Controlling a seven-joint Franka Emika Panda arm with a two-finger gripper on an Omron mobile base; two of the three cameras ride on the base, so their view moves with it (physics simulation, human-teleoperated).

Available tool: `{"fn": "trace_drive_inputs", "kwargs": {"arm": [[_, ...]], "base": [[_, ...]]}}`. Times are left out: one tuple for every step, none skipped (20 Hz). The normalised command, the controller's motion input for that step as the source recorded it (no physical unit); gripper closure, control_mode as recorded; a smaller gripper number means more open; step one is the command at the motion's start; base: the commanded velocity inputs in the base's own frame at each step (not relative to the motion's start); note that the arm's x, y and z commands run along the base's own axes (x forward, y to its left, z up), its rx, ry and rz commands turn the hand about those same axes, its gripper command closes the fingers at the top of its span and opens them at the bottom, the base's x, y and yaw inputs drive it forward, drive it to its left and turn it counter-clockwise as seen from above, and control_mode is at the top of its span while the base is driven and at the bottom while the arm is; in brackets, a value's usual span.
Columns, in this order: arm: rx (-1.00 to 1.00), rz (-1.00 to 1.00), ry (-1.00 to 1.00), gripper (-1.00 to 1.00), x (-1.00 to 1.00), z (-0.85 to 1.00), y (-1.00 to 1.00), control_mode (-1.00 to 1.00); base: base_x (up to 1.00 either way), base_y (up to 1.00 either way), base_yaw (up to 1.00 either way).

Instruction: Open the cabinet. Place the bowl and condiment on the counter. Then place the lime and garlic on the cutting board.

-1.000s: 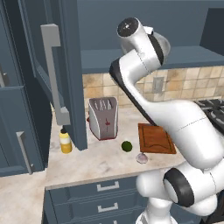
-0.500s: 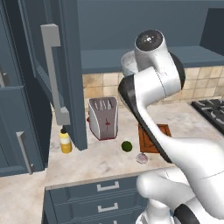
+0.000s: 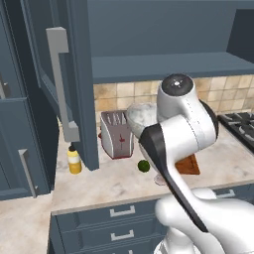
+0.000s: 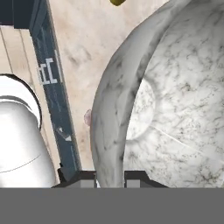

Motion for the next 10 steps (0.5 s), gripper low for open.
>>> {"fn": "trace_drive_inputs", "kwargs": {"arm": [[-0.13,0.22,0.3,1.0,0.37,-1.0,0.12,-1.0],[-0.13,0.24,0.3,1.0,0.51,-1.0,0.04,-1.0],[-0.14,0.24,0.29,1.0,0.63,-1.0,0.01,-1.0],[-0.12,0.25,0.27,1.0,0.65,-1.0,0.0,-1.0],[-0.11,0.25,0.25,1.0,0.59,-1.0,0.02,-1.0],[-0.1,0.25,0.25,1.0,0.49,-0.96,0.08,-1.0],[-0.1,0.25,0.24,1.0,0.41,-0.91,0.19,-1.0],[-0.12,0.24,0.26,1.0,0.39,-0.91,0.31,-1.0],[-0.15,0.22,0.25,1.0,0.34,-0.87,0.41,-1.0],[-0.15,0.21,0.21,1.0,0.26,-0.73,0.44,-1.0]], "base": [[0.0,0.0,0.0],[0.0,0.0,0.0],[0.0,0.0,0.0],[0.0,0.0,0.0],[0.0,0.0,0.0],[0.0,0.0,0.0],[0.0,0.0,0.0],[0.0,0.0,0.0],[0.0,0.0,0.0],[0.0,0.0,0.0]]}}
